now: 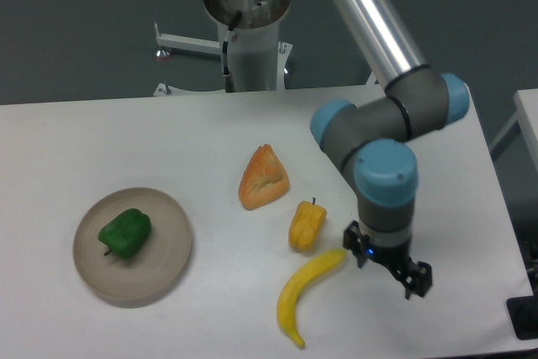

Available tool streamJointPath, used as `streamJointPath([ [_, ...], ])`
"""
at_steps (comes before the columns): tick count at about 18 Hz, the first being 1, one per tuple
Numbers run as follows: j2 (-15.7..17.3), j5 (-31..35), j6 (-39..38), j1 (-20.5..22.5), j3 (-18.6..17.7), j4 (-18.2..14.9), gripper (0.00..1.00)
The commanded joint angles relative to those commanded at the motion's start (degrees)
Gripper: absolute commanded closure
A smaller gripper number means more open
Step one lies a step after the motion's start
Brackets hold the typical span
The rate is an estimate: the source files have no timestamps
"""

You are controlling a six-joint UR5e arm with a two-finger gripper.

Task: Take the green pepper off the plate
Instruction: 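Move the open gripper over the green pepper on the plate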

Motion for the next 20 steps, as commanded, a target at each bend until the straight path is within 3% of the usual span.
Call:
streamJointPath([
  [4,4.5,-1.4,-10.7,-3.7,-5.1,-0.4,0.00],
  [8,8.1,-7.4,-23.9,-7.4,-10.4,-0.2,0.00],
  [13,10.0,-11.9,-35.4,-11.0,-14.9,0.3,0.00],
  [17,9.9,-14.8,-40.4,-13.1,-18.7,6.3,0.00],
  [20,9.7,-14.8,-40.6,-14.8,-21.4,7.7,0.00],
])
